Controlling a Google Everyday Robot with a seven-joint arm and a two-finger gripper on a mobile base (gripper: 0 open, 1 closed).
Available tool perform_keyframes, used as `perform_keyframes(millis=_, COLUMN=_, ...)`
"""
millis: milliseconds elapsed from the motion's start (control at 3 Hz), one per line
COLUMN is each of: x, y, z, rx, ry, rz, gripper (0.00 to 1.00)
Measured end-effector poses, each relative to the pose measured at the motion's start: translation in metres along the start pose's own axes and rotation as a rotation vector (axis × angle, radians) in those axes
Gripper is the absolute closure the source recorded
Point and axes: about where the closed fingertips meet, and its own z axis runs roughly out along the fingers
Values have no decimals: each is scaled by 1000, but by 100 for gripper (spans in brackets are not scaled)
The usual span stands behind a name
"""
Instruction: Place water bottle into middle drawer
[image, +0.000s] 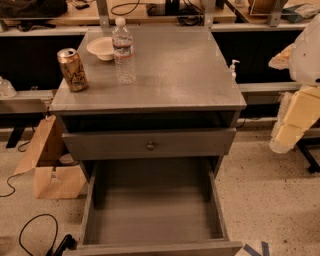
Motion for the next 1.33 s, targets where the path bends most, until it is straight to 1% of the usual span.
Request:
perform_keyframes(millis=333, x=0, y=0, z=0, rx=0, ry=0, rz=0, gripper=0)
perform_keyframes(millis=667, x=-6, y=-26, z=5, rx=47, ry=-60, rz=-12, gripper=0)
perform_keyframes(millis=1000, x=-31, y=-101, z=21, rx=140, ry=-265, rz=-12, gripper=0)
perform_keyframes(millis=1333, x=-62, y=-163, z=48, rx=193, ry=-530, rz=49, gripper=0)
